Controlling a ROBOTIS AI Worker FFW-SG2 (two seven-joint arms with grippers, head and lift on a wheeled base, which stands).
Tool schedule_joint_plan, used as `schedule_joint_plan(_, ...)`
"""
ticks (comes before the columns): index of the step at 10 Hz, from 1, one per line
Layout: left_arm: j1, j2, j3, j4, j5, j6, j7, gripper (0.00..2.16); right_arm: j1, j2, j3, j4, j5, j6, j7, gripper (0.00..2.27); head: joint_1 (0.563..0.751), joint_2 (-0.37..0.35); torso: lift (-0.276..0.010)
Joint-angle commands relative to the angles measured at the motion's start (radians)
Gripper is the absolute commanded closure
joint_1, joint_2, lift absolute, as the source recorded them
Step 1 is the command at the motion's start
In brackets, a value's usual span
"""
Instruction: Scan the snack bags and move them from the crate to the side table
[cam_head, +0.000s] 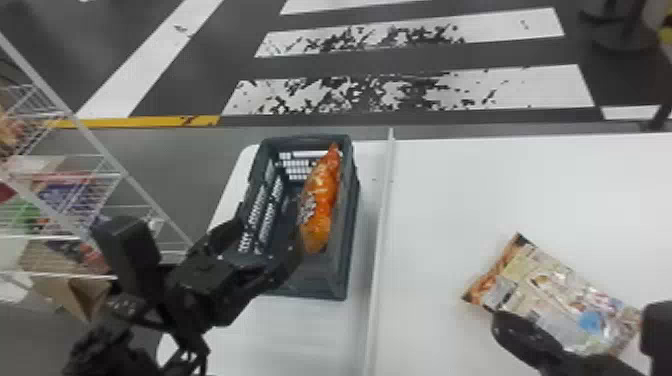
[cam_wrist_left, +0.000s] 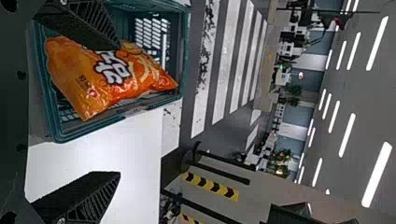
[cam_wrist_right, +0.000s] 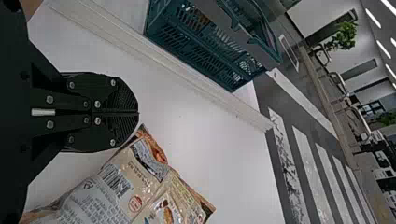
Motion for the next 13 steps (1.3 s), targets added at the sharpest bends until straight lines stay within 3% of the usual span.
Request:
schedule_joint_plan(1,0.013,0.004,0.006,0.009,-0.02,-0.089,0.008,0.04,-0.058,0.001,0.051,0.083,0.019,-0.016,0.001,2.25,0.695,0.276,-0.087)
schedule_joint_plan(4,0.02,0.008,0.021,0.05,-0.037,-0.221,0.074,0.04,-0.176,0.011,0.114,0.216,0.064,-0.041,-0.033,2.25,0.695,0.35,-0.087)
schedule_joint_plan(7,0.029,0.01,0.02,0.069,-0.052,-0.319,0.092,0.04,-0.264,0.021,0.111,0.333,0.085,-0.062,-0.09,2.25,0.695,0.35,-0.087)
schedule_joint_plan(10,0.029,0.01,0.001,0.066,-0.054,-0.322,0.091,0.04,-0.29,0.021,0.036,0.33,0.062,-0.062,-0.128,2.25,0.695,0.301,-0.087)
schedule_joint_plan(13,0.029,0.011,-0.005,0.06,-0.056,-0.322,0.087,0.04,-0.302,0.02,-0.069,0.29,0.013,0.008,-0.122,2.25,0.695,0.202,-0.087)
